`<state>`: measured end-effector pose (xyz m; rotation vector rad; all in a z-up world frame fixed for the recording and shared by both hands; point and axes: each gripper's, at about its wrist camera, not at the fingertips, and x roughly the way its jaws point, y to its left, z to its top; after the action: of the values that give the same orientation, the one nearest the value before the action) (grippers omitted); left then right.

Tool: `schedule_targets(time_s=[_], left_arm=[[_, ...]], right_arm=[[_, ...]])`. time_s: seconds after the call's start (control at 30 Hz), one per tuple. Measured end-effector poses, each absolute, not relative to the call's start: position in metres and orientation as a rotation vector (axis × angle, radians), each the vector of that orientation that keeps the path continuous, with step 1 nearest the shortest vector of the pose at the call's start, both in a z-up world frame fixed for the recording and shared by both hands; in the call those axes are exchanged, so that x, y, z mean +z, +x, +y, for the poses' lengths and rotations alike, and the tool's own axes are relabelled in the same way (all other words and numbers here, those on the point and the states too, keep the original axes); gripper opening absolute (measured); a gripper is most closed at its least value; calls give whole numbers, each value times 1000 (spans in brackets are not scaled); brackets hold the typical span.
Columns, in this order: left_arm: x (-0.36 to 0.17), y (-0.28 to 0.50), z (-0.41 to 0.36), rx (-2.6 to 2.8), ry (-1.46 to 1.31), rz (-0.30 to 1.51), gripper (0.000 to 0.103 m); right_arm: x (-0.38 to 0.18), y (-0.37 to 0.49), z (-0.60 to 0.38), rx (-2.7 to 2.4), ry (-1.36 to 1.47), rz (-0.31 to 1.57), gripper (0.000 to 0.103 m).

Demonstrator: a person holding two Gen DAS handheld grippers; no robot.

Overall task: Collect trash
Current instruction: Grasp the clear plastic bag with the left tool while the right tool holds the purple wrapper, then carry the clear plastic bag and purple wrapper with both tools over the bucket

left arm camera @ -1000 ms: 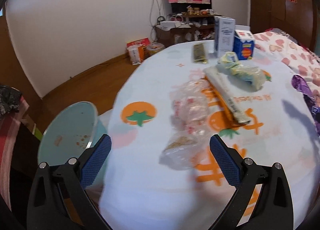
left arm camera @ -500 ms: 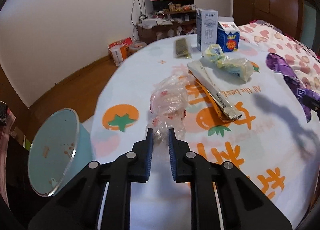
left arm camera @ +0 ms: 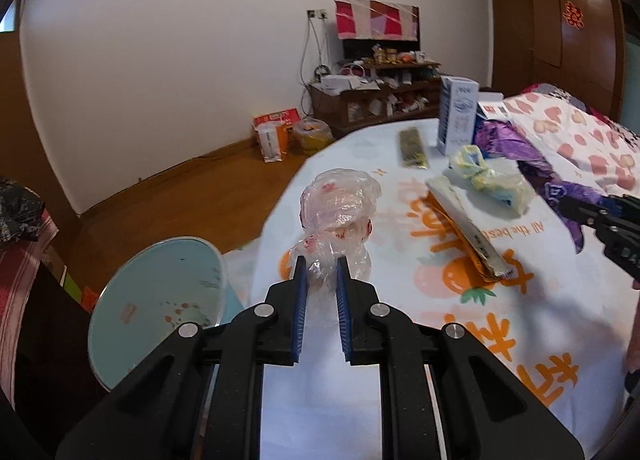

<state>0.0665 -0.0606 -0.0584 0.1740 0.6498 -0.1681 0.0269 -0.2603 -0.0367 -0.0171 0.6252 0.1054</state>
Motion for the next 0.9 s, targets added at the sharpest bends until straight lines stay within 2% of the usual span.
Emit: schedule_targets(time_s=[0.9], left_arm=[[-50, 70, 7, -43, 101, 605, 14]], right_arm=[[-41, 68, -173, 240, -52, 583, 20]])
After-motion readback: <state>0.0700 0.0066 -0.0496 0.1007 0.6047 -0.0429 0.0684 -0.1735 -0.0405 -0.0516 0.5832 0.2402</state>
